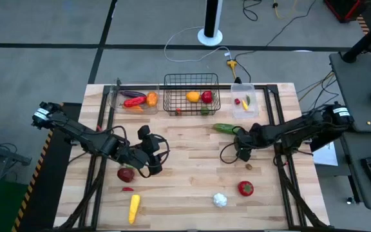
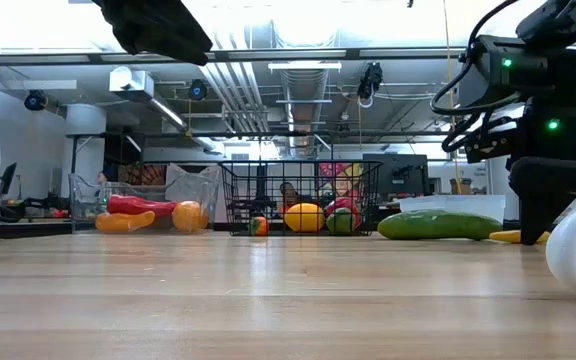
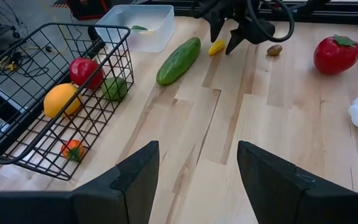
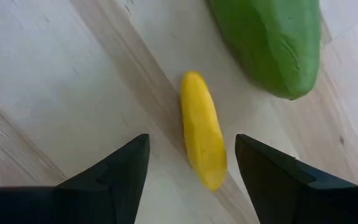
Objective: Sort produce into baskets
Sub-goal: Put the baby corn into the white bin
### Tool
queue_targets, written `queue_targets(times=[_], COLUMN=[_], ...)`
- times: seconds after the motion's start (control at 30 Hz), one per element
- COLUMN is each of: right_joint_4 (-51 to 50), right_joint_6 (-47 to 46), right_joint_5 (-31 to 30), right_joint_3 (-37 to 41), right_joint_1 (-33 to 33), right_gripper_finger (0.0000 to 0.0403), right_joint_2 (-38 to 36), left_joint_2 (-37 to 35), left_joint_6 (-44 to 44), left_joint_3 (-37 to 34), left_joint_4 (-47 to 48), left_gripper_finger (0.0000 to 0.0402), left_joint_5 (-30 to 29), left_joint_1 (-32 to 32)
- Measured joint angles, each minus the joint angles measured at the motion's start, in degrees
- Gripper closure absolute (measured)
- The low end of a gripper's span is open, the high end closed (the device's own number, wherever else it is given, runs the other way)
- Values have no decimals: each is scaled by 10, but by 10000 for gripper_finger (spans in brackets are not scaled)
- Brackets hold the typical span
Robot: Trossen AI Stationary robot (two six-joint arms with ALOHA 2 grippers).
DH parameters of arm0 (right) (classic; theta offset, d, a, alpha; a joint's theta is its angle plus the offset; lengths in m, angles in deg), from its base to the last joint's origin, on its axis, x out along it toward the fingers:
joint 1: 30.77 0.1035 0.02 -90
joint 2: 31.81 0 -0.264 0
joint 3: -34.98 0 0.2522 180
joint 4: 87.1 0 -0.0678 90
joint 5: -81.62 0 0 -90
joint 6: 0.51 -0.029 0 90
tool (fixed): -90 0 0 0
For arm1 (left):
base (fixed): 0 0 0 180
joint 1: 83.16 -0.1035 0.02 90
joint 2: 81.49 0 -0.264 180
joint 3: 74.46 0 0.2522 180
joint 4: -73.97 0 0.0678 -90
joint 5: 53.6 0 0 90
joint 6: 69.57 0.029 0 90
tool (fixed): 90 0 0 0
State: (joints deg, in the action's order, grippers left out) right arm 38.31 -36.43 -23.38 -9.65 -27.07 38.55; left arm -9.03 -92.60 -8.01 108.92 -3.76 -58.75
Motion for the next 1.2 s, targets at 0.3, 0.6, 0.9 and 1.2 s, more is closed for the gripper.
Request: queue_targets(times=[0.3, 0.6, 0.9, 1.2], right_joint_4=[3, -2, -6, -5], right_joint_6=[-5, -16, -6, 31], right_joint_5=[8, 19, 78, 105], right_joint_3=[0, 3, -37, -145], right_joint_1=[0, 0, 0, 0], right_gripper_finger=[236, 350, 371, 372], right_joint_2=[13, -9, -13, -17], left_joint_2=[0, 0, 0, 0], left_joint_6=[-3, -17, -25, -30], left_joint_3=[0, 0, 0, 0], left_joint_4=[-1, -1, -1, -2], left_gripper_finger=[202, 202, 202, 202], left_joint_5=[0, 1, 2, 2], left_joint_1=[0, 0, 0, 0])
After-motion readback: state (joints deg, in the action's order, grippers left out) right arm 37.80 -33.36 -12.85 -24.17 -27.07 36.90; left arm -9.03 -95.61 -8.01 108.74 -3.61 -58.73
